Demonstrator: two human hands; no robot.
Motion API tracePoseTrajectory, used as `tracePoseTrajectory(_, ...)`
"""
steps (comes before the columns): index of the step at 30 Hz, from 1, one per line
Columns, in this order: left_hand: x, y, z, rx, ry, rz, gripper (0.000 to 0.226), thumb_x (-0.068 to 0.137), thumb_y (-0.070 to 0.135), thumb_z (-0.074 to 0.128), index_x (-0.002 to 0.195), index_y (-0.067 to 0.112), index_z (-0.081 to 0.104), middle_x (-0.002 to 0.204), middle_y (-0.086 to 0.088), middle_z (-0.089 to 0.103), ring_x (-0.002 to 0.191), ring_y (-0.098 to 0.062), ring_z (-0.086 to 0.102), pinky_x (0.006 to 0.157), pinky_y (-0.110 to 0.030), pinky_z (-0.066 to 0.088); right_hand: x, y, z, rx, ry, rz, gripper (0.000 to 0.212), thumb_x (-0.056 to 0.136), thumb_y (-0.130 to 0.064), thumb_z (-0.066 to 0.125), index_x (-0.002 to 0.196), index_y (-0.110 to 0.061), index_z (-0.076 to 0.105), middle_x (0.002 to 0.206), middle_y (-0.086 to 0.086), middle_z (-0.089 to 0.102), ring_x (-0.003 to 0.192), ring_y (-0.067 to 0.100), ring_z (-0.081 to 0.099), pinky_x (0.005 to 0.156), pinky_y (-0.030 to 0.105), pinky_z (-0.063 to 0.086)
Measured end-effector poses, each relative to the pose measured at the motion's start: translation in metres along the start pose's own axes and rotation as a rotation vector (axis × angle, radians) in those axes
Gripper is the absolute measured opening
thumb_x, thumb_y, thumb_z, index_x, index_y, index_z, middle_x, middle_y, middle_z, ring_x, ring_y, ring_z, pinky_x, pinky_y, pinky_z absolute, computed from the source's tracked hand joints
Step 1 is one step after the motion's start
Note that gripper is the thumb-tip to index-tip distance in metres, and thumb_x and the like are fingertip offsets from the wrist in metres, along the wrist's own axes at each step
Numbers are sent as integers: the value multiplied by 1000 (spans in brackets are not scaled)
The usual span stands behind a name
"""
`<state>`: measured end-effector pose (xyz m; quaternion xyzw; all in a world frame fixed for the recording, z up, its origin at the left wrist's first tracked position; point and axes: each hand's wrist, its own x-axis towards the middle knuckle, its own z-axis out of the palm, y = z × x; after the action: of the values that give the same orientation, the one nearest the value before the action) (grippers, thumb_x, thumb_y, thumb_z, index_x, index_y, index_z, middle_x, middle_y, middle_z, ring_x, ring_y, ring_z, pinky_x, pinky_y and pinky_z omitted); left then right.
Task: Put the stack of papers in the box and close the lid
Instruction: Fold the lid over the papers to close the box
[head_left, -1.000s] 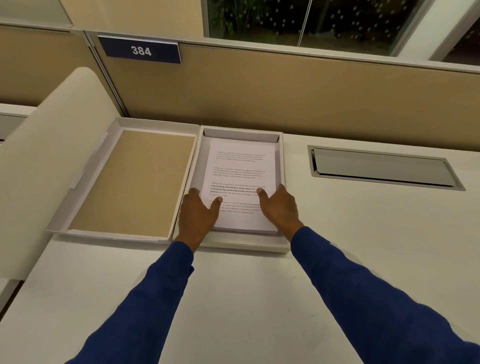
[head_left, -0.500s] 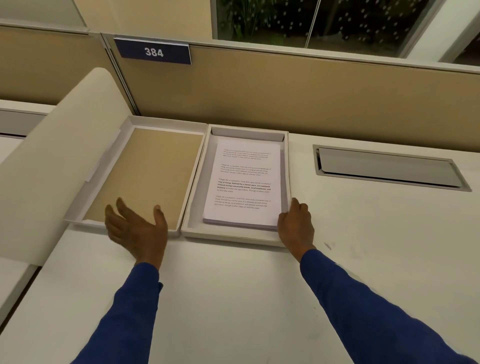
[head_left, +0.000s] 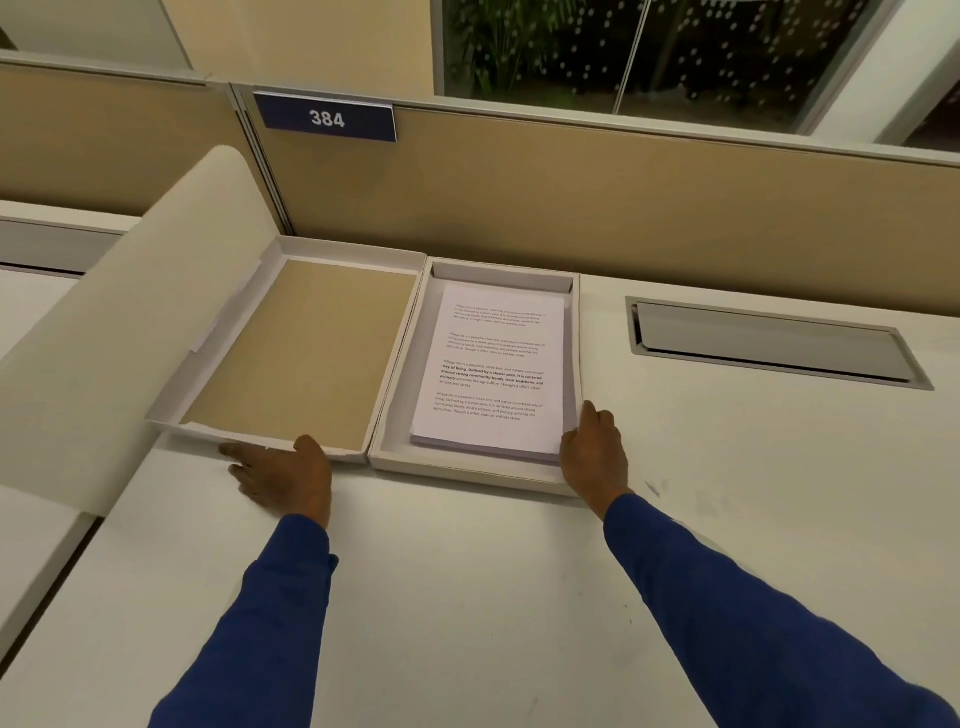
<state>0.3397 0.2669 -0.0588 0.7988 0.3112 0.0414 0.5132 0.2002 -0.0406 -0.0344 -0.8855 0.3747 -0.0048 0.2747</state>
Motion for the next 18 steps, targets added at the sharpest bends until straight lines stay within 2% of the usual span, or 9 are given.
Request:
tracePoseTrajectory(2,-6,3,-4,-166,-31,75,94,88,4,50,165,19,-2,171,-6,21,152,-27,36,126,-41,31,-4,2,0,2,3,-4,33,103,-14,45,135,-4,47,126,17,54,110,31,58,90,40,53)
tracePoseTrajectory(5,-17,12,-9,-255,-23,238,93,90,-2,48,165,21,-2,174,0,9,155,-18,31,126,-35,33,-9,4,0,7,5,-7,32,104,-14,45,134,-4,47,125,16,55,108,30,58,88,39,52)
tracePoseTrajectory(8,-30,22,-14,-267,-12,405,95,94,0,55,165,24,-4,174,4,2,153,-2,26,115,-9,35,-11,6,1,8,2,-10,34,104,-16,45,137,-5,45,127,16,54,110,29,58,88,38,51)
tracePoseTrajectory(9,-34,25,-15,-269,-21,462,97,95,1,59,165,25,-5,174,4,1,153,-4,28,111,-5,36,-12,7,1,12,0,-11,37,105,-17,45,139,-5,44,129,16,54,111,29,58,89,38,51)
tracePoseTrajectory(10,-38,27,-17,-279,-35,502,100,95,2,62,165,26,-6,174,4,-1,153,-9,29,112,-7,37,-12,8,1,25,-2,-8,38,105,-18,45,141,-6,43,130,15,54,112,29,58,89,37,50)
tracePoseTrajectory(12,-47,32,-19,-323,-71,524,104,94,4,67,164,26,-6,174,3,-1,151,-17,37,118,-23,41,-13,11,1,83,-12,14,41,105,-19,44,144,-8,41,132,15,53,113,30,59,87,36,49)
tracePoseTrajectory(15,-62,36,-18,-310,-121,571,96,94,5,70,165,22,8,171,0,22,145,-18,46,120,-38,42,-12,13,-1,184,-42,51,49,106,-23,44,153,-11,35,140,16,50,121,32,57,93,37,48)
tracePoseTrajectory(18,-77,36,-19,-219,-156,657,84,94,7,71,162,22,22,162,-3,40,146,-21,45,121,-44,41,-12,15,-7,246,-58,72,58,104,-34,50,155,-12,33,146,19,48,128,35,54,104,44,48)
